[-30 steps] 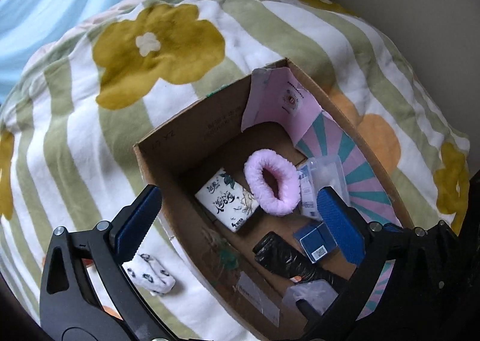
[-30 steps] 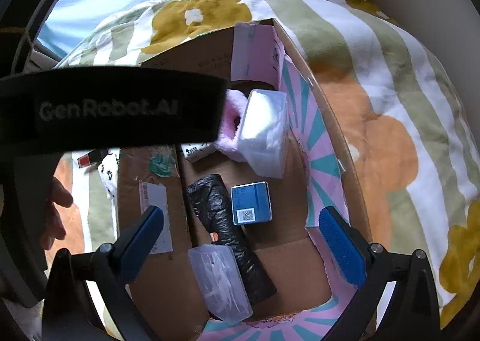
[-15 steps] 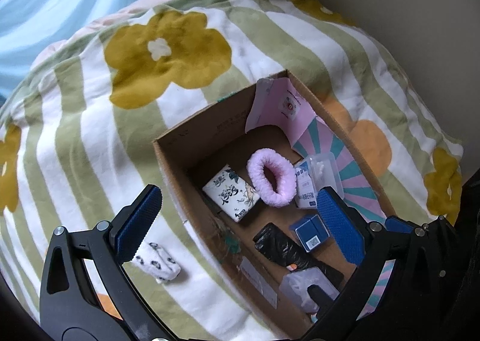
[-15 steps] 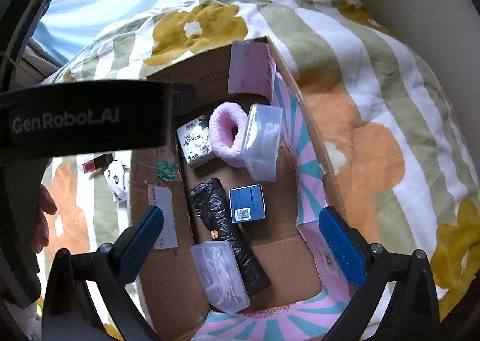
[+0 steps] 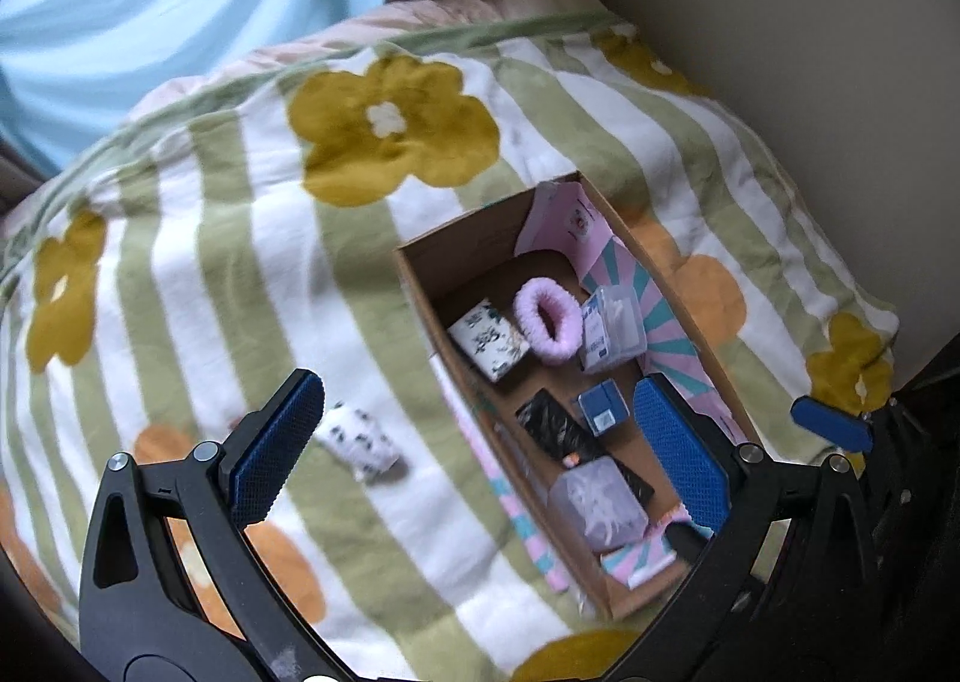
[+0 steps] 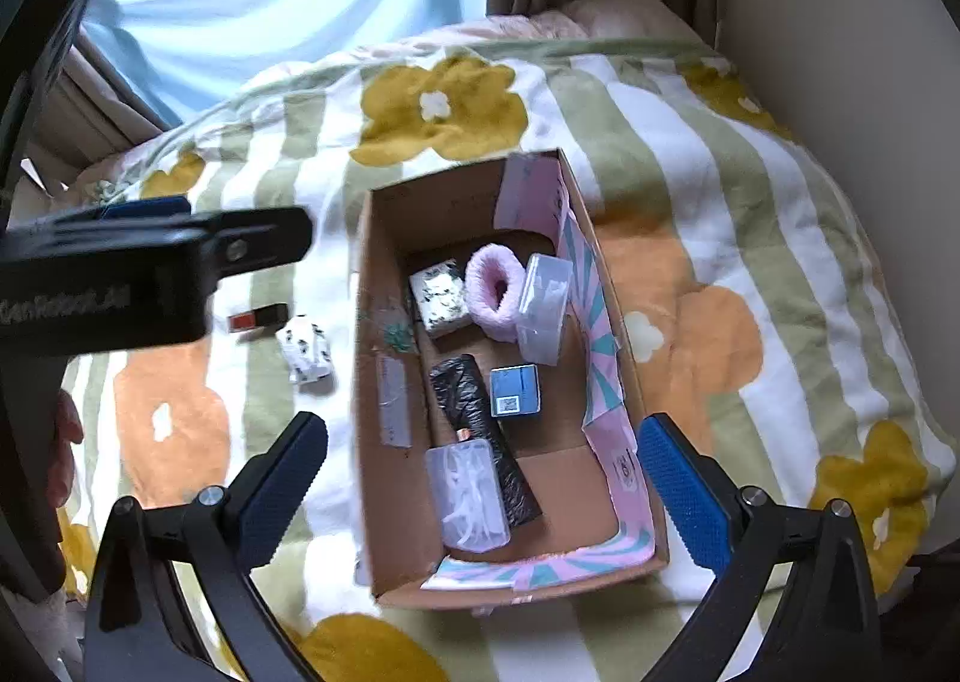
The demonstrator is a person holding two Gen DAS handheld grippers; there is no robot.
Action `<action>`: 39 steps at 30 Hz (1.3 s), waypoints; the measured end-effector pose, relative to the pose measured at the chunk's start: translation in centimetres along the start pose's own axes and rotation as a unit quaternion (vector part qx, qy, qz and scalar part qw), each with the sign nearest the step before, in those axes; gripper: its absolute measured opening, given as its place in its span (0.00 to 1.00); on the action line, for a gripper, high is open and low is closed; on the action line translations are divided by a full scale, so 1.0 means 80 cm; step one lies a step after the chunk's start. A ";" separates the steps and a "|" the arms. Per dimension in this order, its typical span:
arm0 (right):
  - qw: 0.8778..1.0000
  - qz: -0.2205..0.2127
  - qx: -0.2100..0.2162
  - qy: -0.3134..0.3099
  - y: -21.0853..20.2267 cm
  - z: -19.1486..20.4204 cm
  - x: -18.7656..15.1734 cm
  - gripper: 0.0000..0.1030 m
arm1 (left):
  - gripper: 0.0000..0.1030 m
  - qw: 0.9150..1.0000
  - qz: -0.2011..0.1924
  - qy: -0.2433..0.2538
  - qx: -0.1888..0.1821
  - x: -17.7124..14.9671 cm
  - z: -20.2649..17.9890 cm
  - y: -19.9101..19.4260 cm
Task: Organize objects
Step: 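Withdraw both tools from the box back over the bed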
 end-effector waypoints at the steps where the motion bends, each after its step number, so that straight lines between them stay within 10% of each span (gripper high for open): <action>1: 1.000 -0.003 0.004 -0.001 -0.007 0.001 0.000 0.99 | 1.00 1.000 -0.003 -0.003 0.004 -0.004 0.003 -0.011; 24: 0.987 -0.092 0.072 -0.112 -0.154 0.145 -0.020 1.00 | 1.00 0.975 -0.111 -0.146 0.123 -0.183 0.118 -0.279; 39: 0.980 -0.104 0.095 -0.143 -0.159 0.191 -0.025 1.00 | 0.99 0.965 -0.123 -0.183 0.141 -0.217 0.154 -0.304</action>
Point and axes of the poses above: each gripper's, at about its wrist camera, not at the fingertips, and y roughly the way its jaws point, z to its left, x to its top, the point moved 5 cm from there along y, roughly the way its jaws point, and after that the axes turned 11 degrees about -x, right-handed, at the moved point
